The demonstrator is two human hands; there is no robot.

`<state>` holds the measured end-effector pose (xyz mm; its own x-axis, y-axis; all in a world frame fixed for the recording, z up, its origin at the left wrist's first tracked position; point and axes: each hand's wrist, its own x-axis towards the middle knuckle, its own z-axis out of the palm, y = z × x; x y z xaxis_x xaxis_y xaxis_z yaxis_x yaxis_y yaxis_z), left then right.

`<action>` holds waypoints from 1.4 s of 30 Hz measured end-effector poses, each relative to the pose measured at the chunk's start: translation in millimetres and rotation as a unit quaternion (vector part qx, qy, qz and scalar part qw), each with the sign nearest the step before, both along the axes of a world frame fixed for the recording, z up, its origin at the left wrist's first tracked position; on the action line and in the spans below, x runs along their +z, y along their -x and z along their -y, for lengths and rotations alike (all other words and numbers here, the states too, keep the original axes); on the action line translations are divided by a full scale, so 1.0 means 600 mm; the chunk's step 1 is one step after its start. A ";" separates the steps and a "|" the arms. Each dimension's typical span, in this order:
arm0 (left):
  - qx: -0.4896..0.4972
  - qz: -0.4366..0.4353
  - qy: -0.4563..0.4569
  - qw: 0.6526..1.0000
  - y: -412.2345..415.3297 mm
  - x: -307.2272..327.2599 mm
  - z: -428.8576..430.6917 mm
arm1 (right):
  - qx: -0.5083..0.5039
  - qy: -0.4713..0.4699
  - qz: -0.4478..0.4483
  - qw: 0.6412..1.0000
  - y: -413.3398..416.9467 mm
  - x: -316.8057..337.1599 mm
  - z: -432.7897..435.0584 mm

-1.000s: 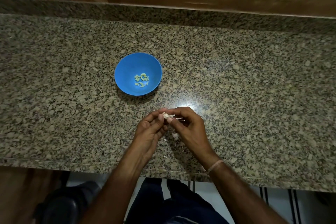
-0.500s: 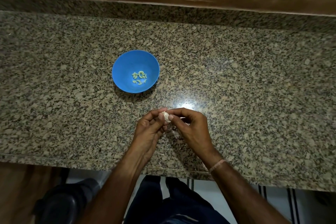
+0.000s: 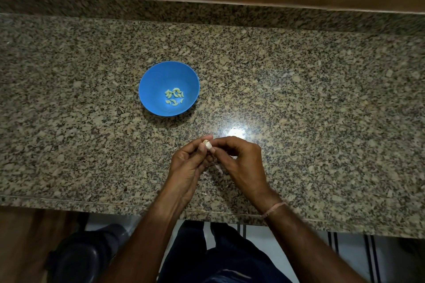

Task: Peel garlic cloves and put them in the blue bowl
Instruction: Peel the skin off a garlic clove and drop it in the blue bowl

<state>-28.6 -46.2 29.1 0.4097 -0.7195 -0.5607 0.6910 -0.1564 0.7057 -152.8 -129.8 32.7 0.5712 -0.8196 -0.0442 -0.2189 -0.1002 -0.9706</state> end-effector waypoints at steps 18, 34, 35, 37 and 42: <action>0.023 0.265 -0.103 0.959 0.035 0.004 0.012 | 0.038 0.227 -0.174 0.958 -0.006 -0.017 -0.026; 0.002 0.196 -0.138 0.971 0.035 -0.018 0.006 | 0.077 0.220 -0.200 0.952 0.006 -0.042 -0.027; -0.002 0.204 -0.142 0.969 0.033 -0.020 0.006 | 0.077 0.214 -0.195 0.954 0.007 -0.044 -0.026; -0.001 0.227 -0.155 0.962 0.035 -0.022 0.007 | 0.072 0.202 -0.190 0.958 0.005 -0.045 -0.029; -0.023 0.336 -0.197 0.921 0.044 -0.020 0.007 | 0.056 0.224 -0.230 0.945 -0.004 -0.044 -0.046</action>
